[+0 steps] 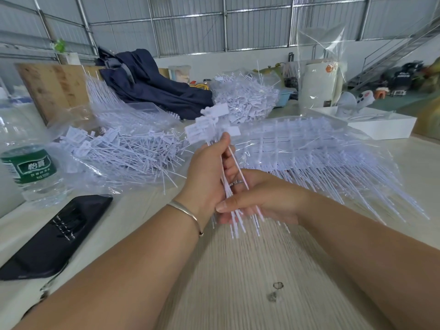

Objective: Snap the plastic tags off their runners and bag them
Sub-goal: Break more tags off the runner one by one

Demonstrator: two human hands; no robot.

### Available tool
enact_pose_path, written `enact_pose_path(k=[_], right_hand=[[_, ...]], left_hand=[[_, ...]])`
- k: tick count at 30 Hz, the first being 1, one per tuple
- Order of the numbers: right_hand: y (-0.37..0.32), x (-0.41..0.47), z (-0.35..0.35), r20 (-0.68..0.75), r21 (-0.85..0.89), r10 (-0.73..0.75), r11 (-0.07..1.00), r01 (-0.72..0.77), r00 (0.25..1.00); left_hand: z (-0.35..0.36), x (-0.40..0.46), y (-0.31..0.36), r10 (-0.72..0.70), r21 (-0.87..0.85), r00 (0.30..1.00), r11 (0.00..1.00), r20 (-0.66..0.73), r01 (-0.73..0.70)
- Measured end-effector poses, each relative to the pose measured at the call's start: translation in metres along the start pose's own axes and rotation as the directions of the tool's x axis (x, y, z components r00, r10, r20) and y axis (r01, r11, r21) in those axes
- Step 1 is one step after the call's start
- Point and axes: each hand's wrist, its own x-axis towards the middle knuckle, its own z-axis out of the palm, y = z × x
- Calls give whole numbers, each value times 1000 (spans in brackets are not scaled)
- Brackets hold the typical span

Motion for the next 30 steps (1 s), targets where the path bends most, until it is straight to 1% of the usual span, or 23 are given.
enact_pose_path(k=[1,2,3,5,6,9,11,12,13,14,16,17,18,19,22,23,24,26,27,28,30], right_hand=[[0,0,0,-7,-3,9,1000,-9,1000],[-1,-1,0,-18,-12,25,1000,-25,1000],[-1,-1,-1,-27,-38,40,998,-41,999],[-2,-3,0,-47,-105,58,992,-62,997],[-3,-2,2,-68,-141,62,987,-71,996],[-5,0,3,-181,-244,35,967,-79,983],[-9,0,3,-282,-273,13,958,-93,959],[-11,0,3,-343,-320,-14,942,-102,939],[-12,0,3,-399,-413,-74,905,-106,914],[-13,0,4,-433,-538,-157,835,-115,887],[-13,0,6,-417,-758,-314,638,-136,853],[-12,-1,7,-401,-817,-350,554,-158,847],[-12,-1,9,-396,-848,-363,496,-185,844],[-12,0,10,-401,-862,-365,461,-211,840],[-13,3,13,-419,-845,-326,482,-232,847],[-16,3,15,-405,-852,-314,469,-231,859],[-19,2,16,-380,-877,-319,424,-228,868],[-28,4,21,-367,-900,-382,374,-221,848],[-33,6,21,-366,-904,-408,371,-214,837],[-40,8,20,-396,-874,-400,442,-205,827],[-56,9,13,-467,-748,-371,650,-135,803]], left_hand=[[2,-1,0,15,-13,999,1000,-33,-15],[3,-2,0,53,8,997,999,-56,-53],[4,-2,-1,112,96,991,990,-71,-105],[4,-2,-5,238,310,969,928,-59,-209],[3,-2,-7,267,367,963,901,-45,-233],[-1,1,-8,298,421,953,871,-45,-253],[-4,3,-6,379,480,923,822,-59,-307],[-6,4,-6,427,503,902,794,-60,-342],[-8,4,-6,472,516,880,768,-56,-379],[-9,4,-6,511,524,858,744,-47,-415],[-11,2,-6,564,528,825,711,-32,-465],[-11,3,-6,576,524,817,706,-34,-476],[-11,3,-5,579,519,814,710,-45,-476],[-12,5,-4,578,511,813,718,-62,-472],[-14,6,-4,523,483,844,773,-118,-411],[-15,6,-4,491,467,860,799,-140,-380],[-15,7,-4,451,444,877,828,-166,-342],[-19,8,-3,395,367,904,875,-165,-315],[-22,9,-4,401,330,908,879,-119,-345],[-26,10,-5,436,344,899,851,-39,-398],[-33,10,-9,502,464,851,724,152,-510]])
